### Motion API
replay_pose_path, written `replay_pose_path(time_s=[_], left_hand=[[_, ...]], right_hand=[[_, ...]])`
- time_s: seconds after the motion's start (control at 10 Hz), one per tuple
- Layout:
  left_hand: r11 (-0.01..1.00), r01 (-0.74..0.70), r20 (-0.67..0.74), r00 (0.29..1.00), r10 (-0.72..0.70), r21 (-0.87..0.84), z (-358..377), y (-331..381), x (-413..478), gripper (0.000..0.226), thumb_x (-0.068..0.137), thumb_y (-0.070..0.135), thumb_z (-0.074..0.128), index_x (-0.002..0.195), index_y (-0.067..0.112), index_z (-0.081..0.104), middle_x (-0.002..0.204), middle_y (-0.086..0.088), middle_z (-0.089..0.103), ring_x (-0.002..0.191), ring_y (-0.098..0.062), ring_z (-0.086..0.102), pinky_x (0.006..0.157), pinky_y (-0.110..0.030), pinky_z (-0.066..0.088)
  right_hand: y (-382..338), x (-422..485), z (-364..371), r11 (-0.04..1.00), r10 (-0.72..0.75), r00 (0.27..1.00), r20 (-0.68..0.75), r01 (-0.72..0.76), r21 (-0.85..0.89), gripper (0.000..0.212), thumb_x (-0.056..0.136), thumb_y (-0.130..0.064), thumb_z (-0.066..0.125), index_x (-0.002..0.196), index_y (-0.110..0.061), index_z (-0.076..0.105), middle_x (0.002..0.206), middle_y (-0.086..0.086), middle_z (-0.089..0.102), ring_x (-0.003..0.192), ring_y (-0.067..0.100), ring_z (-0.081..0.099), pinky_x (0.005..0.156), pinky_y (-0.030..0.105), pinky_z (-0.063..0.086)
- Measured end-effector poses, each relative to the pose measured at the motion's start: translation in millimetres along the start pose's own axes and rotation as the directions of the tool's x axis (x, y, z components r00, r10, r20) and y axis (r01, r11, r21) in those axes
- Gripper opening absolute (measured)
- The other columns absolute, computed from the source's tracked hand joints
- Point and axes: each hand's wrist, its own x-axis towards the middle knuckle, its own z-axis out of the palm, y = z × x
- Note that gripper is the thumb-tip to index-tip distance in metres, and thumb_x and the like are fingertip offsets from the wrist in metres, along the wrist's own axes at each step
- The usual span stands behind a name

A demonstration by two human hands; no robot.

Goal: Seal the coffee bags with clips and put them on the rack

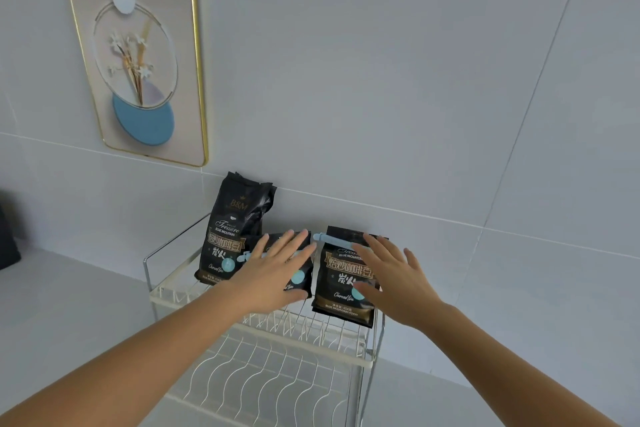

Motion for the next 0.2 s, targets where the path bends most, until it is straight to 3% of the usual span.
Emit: replay_pose_path(time_s=[0.2], left_hand=[[1.000,0.007,-0.228,0.974,0.000,0.027,-72.6,30.2,-11.8,0.081,0.090,0.059,0.031,0.134,0.032,-0.032,0.148,0.005,-0.036,0.141,-0.017,-0.027,0.115,-0.049,-0.013]], right_hand=[[-14.6,-18.6,-56.2,0.995,-0.083,0.976,-0.202,0.072,-0.064,0.064,0.094,-0.051,0.037,0.147,-0.034,0.005,0.160,-0.006,-0.006,0.147,0.020,-0.010,0.118,0.054,0.001]])
